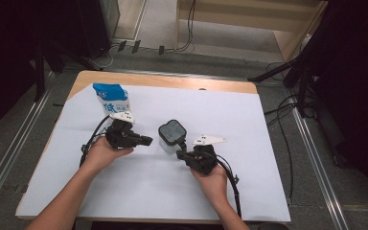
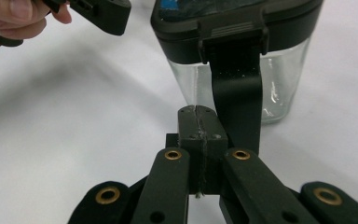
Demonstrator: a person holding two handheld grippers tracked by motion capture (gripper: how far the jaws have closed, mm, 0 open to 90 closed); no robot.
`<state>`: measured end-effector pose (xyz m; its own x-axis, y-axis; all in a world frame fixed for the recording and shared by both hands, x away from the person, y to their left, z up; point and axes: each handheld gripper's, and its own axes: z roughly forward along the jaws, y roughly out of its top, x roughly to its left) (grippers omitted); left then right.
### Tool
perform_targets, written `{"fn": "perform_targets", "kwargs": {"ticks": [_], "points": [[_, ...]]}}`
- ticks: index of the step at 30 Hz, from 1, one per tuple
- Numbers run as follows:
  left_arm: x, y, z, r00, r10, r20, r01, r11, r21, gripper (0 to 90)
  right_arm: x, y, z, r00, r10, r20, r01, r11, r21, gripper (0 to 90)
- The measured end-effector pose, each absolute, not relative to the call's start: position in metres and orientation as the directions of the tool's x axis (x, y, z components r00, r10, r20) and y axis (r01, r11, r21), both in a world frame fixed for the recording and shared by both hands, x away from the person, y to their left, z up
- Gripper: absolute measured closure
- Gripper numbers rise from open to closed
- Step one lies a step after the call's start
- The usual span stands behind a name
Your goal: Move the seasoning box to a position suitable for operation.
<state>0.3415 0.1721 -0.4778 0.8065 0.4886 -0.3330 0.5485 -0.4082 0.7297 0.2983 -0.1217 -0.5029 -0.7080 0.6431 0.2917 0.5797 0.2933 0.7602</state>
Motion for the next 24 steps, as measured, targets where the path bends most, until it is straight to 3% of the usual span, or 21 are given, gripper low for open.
{"fn": "perform_targets", "kwargs": {"ticks": [11,24], "points": [[0.348,0.161,-0.481,0.815,0.495,-0.301,0.536,-0.446,0.717,90.0,0.306,-0.133,-0.503,-0.682,0.670,0.293,0.596,0.278,0.753,90.0],[0.361,0.146,-0.474,0.785,0.529,-0.322,0.562,-0.391,0.729,90.0,0.321,-0.143,-0.502,-0.669,0.686,0.286,0.600,0.272,0.752,90.0]]}}
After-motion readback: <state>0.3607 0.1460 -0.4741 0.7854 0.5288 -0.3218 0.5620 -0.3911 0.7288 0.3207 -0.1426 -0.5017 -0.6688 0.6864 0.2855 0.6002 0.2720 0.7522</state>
